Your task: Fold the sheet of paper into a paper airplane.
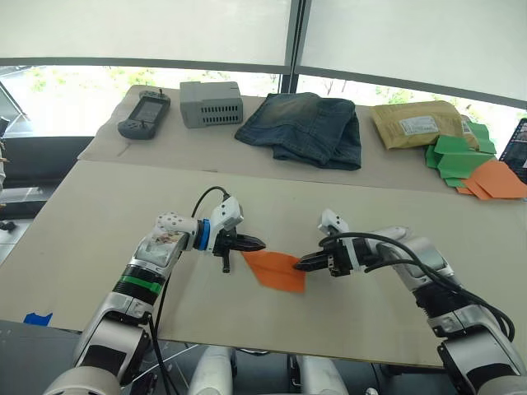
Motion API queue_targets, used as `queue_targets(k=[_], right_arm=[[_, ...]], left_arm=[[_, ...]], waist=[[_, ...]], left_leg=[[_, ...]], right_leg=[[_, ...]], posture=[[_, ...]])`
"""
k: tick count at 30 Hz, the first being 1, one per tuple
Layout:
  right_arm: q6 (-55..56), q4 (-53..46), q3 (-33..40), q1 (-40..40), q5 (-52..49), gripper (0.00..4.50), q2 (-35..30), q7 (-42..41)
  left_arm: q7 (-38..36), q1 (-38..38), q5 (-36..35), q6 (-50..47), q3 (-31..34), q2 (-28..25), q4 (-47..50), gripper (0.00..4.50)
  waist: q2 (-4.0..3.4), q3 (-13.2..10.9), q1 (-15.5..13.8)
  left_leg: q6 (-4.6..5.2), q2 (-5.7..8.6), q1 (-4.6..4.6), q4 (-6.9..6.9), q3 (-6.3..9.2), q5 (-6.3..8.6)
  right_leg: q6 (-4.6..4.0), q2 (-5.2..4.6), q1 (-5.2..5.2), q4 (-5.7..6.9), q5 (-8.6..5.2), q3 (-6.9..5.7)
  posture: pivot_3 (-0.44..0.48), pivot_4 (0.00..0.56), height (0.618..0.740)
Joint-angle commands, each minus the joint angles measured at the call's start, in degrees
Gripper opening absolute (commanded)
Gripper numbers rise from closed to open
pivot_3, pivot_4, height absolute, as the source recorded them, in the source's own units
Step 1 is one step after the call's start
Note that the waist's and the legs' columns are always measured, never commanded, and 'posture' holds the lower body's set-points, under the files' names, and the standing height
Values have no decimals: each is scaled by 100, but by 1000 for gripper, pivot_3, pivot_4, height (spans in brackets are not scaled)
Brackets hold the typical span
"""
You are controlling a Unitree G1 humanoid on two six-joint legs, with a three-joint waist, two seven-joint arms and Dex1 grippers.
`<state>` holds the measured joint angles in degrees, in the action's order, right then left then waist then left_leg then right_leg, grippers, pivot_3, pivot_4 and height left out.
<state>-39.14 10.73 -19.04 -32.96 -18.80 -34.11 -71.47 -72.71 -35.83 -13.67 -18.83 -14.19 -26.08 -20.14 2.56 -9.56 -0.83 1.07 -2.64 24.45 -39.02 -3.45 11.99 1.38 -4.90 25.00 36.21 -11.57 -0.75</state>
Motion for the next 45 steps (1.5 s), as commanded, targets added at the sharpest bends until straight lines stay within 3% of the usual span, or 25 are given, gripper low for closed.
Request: queue_targets(k=[1,7,10,17,32,37,43,45], right_arm=[[46,207,-144,-30,225,52,91,62],[84,507,-76,-131,348,52,202,224],[93,551,-71,-156,392,52,192,191],[70,383,-12,-48,345,52,216,156],[158,370,307,-37,200,52,318,319],[313,195,381,-2,218,1640,192,155],[1040,-152,882,84,189,3629,257,558],[1205,-569,1217,203,-60,3629,374,726]], left_arm=[[-122,-120,-353,227,296,99,592,0],[-315,39,-824,-206,352,34,1357,0],[-374,201,-590,-106,141,-175,1557,0],[-153,96,-88,573,-25,41,527,0],[-220,323,550,1264,-402,53,75,0],[-200,497,526,1230,-323,-78,201,0],[-185,531,301,950,-178,-6,274,0],[-155,521,277,879,-153,40,290,0]], waist=[[0,0,1],[0,0,15],[-1,1,19],[-3,2,19],[-3,3,21],[-7,4,33],[-8,4,24],[-10,3,20]], left_leg=[[1,-1,-1,0,0,0],[1,-12,-14,-1,-3,-1],[2,-19,-18,0,-2,-2],[2,-23,-20,-1,-1,-2],[2,-29,-15,3,-1,-2],[2,-31,-14,4,-2,-2],[2,-30,-9,4,-3,-2],[2,-30,-3,5,-3,-2]], right_leg=[[-1,0,0,0,0,0],[-14,13,-8,-1,9,4],[-40,25,-8,-1,4,9],[-51,36,-9,-4,0,17],[-51,42,0,-3,1,18],[-50,42,2,-2,2,20],[-50,41,6,-6,1,19],[-45,41,10,-7,3,19]], posture=[[0,150,716],[0,150,716],[0,150,716],[0,150,716],[0,150,716],[0,150,716],[0,150,716],[0,150,716]])
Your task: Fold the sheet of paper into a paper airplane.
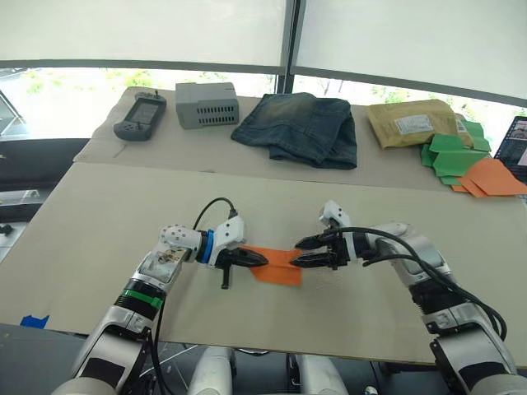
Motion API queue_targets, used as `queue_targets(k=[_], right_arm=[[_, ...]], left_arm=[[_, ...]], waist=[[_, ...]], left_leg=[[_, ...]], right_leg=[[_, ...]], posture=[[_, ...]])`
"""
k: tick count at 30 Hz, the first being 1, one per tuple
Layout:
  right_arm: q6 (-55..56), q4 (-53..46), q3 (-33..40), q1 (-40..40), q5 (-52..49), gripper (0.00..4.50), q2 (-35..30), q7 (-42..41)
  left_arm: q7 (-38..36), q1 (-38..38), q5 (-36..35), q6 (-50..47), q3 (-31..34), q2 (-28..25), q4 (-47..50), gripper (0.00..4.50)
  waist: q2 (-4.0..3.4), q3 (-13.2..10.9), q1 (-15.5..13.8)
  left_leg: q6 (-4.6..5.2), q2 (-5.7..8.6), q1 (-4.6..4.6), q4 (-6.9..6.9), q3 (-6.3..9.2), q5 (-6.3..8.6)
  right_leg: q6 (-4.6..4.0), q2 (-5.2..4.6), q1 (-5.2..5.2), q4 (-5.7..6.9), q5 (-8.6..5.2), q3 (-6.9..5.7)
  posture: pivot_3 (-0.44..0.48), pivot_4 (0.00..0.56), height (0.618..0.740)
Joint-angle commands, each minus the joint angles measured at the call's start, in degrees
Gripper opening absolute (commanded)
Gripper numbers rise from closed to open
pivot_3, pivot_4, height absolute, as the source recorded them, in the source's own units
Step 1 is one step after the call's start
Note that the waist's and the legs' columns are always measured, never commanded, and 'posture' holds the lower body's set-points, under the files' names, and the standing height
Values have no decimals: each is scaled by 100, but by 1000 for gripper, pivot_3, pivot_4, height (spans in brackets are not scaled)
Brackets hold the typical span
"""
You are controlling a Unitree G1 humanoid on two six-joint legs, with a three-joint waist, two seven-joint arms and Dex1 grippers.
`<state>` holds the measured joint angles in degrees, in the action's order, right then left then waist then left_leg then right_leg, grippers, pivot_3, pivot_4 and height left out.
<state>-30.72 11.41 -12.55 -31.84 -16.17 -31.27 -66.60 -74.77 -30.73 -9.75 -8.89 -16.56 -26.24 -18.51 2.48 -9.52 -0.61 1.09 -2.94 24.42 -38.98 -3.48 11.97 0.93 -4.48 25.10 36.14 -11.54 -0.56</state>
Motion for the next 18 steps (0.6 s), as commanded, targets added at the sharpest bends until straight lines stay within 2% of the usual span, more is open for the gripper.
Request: queue_targets(k=[1,3,4,7,14,18], right_arm=[[424,-942,617,221,-342,3629,99,312],[466,-1536,520,563,-263,3629,92,428],[522,-1740,481,713,-192,3356,148,577],[641,-2169,292,1047,40,2487,294,965],[822,-2477,-347,1793,701,30,687,1837],[892,-2307,-420,2006,806,30,798,2095]], left_arm=[[62,6,-121,-137,90,72,133,0],[62,4,-135,-168,97,81,140,0],[61,3,-131,-173,97,81,136,0],[52,-25,-112,-162,101,74,83,0],[-45,-116,-7,-62,83,-46,-137,0],[-55,-127,20,-19,69,-66,-202,0]], waist=[[-4,-2,-3],[-6,-1,-3],[-6,-1,-5],[-7,-1,-4],[-8,-1,0],[-8,-1,2]], left_leg=[[0,0,8,1,0,0],[0,0,18,3,3,0],[0,0,19,6,5,0],[0,1,20,9,7,0],[0,0,18,3,6,0],[0,1,18,3,6,0]], right_leg=[[19,0,7,-1,11,0],[20,3,15,0,11,0],[22,4,15,-1,8,-2],[20,3,15,-3,4,-5],[-7,2,15,0,-11,-5],[-9,2,14,-1,-12,-4]], posture=[[0,150,716],[0,150,716],[0,150,716],[0,150,716],[0,150,716],[0,150,716]])
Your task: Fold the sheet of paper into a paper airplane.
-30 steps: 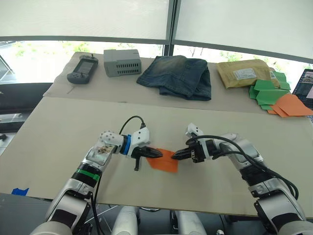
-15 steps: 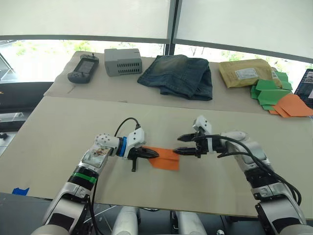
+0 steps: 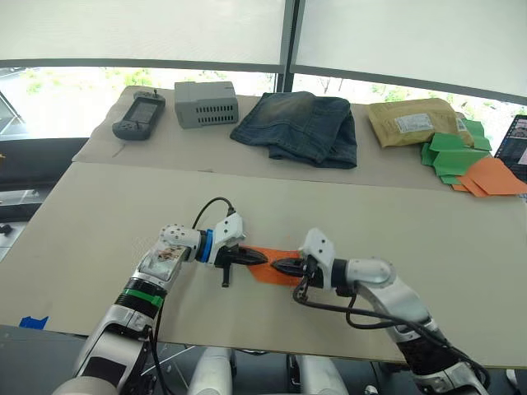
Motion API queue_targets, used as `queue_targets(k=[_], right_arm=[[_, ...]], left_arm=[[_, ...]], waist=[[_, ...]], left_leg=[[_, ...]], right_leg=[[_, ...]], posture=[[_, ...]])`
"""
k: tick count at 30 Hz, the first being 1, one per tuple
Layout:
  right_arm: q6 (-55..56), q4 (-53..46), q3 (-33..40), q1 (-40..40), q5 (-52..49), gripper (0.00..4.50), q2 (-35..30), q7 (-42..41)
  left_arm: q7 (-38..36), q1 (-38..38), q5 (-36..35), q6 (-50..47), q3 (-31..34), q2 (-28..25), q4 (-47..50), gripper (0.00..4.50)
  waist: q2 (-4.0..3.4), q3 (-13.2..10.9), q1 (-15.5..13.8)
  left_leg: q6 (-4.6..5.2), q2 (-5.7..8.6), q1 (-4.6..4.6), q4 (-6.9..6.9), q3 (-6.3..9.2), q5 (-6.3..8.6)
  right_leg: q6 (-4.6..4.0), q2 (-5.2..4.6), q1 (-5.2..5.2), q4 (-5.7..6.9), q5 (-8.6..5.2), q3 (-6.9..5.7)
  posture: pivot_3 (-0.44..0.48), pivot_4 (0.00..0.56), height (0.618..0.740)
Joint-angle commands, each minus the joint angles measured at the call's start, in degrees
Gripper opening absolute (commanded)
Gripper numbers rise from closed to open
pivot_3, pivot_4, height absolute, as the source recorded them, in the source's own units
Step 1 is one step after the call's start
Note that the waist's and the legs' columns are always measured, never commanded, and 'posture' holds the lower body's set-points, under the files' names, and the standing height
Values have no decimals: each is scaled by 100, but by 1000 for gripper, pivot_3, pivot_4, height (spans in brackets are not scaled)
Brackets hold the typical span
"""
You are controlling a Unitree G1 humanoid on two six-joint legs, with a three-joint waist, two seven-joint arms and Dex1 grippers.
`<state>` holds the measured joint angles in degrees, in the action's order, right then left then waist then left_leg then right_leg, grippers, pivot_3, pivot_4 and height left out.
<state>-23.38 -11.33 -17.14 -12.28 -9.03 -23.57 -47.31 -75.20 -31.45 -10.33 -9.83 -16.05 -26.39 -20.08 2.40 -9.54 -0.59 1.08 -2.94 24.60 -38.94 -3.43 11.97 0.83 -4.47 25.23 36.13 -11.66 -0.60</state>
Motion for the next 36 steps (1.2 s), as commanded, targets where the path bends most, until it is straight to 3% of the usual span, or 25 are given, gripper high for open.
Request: queue_targets(k=[1,8,16,26,36], right_arm=[[159,5,29,95,120,30,49,237],[-46,91,410,441,43,30,-28,554],[-26,-622,963,536,-1040,30,304,427],[-146,-219,276,294,-298,30,524,992],[23,174,585,714,-87,30,155,1288]], left_arm=[[-7,-55,77,78,16,-51,-51,0],[-23,-27,76,97,-2,-51,-67,0],[-12,-23,88,181,-36,9,-167,0],[-56,-55,126,223,-20,9,-205,0],[-110,-107,154,240,-15,7,-269,0]], waist=[[0,0,1],[-4,3,-1],[-7,4,-10],[-8,5,0],[-11,7,-15]], left_leg=[[0,0,-1,0,0,0],[0,-1,-21,1,0,0],[0,4,-19,-1,-3,0],[0,-1,-17,7,0,0],[0,-1,-24,6,-1,0]], right_leg=[[0,0,-1,0,0,0],[-6,0,-17,1,-4,1],[-1,-10,-20,-6,-3,3],[-3,1,-14,-3,-4,1],[-8,-2,-21,-4,-7,2]], posture=[[0,150,716],[0,150,716],[0,150,716],[0,150,716],[0,150,716]])
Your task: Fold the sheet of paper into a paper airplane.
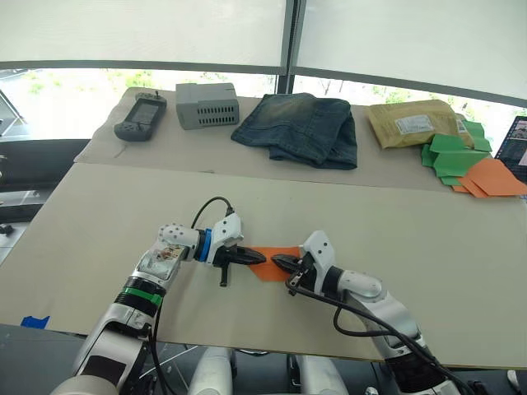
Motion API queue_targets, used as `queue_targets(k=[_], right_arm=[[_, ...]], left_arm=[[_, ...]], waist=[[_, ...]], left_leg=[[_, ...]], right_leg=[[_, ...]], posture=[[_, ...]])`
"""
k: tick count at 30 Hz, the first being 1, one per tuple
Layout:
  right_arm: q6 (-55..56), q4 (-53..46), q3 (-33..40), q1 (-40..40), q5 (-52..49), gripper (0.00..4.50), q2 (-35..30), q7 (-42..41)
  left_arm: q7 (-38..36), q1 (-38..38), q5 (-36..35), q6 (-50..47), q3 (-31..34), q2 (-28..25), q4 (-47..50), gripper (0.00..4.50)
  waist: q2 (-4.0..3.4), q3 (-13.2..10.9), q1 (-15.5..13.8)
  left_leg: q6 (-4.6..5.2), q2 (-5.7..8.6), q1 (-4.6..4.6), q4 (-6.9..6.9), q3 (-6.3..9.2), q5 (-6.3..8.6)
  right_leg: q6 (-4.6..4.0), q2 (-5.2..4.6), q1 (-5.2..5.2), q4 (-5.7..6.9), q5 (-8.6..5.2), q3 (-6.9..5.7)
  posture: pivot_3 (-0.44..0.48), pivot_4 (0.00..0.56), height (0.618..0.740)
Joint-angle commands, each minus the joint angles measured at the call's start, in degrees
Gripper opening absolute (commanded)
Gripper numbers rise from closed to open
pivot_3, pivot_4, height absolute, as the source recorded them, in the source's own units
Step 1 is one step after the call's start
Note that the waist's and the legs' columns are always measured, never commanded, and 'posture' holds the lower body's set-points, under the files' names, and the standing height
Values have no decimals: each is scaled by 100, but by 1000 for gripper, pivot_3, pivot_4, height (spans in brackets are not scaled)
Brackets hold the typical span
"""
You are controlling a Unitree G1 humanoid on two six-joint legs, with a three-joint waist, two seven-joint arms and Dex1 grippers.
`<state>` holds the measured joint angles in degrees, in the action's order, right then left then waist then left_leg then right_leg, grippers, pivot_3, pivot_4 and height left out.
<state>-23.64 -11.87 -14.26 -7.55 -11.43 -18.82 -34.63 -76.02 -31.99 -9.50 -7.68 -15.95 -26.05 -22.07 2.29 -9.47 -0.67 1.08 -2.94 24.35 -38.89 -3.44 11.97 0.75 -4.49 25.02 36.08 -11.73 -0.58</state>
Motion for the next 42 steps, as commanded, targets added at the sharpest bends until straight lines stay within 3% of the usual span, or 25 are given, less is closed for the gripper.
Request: queue_targets(k=[1,8,14,25,31,35,42], right_arm=[[80,227,419,335,82,30,-428,-34],[456,261,937,697,-122,30,-1053,-416],[830,-34,1314,303,-627,30,-906,-685],[1256,227,197,-369,304,30,-915,-1006],[455,246,814,-595,-594,30,-870,-1199],[99,185,1042,-727,-939,1290,-1194,-1555],[-668,378,1305,-1050,-1482,3649,-1560,-1940]], left_arm=[[-49,-60,88,46,-38,-38,-87,0],[-120,-83,79,85,-1,-31,-167,0],[-116,-53,69,87,18,-31,-132,0],[-37,32,11,33,142,-111,53,0],[111,179,-99,-251,330,-231,453,0],[276,205,-396,-801,634,-313,896,0],[348,448,-1333,-2451,1198,-966,2351,2119]], waist=[[-1,1,-12],[-4,11,-12],[-5,11,-3],[-6,11,2],[-7,10,12],[-9,9,9],[-11,-8,28]], left_leg=[[0,2,0,0,0,0],[0,5,-6,0,0,0],[0,4,-2,-1,1,0],[0,3,5,3,0,0],[0,0,4,1,-2,0],[0,0,6,4,-2,0],[0,-1,11,4,0,0]], right_leg=[[1,-2,-2,-2,0,0],[5,-5,-11,-9,0,-1],[5,-3,-7,-8,0,1],[5,2,3,-3,-1,2],[6,3,6,0,1,6],[8,3,7,-1,3,5],[14,3,15,0,6,5]], posture=[[0,150,716],[0,150,716],[0,150,716],[0,150,716],[0,150,716],[0,150,716],[0,150,716]])
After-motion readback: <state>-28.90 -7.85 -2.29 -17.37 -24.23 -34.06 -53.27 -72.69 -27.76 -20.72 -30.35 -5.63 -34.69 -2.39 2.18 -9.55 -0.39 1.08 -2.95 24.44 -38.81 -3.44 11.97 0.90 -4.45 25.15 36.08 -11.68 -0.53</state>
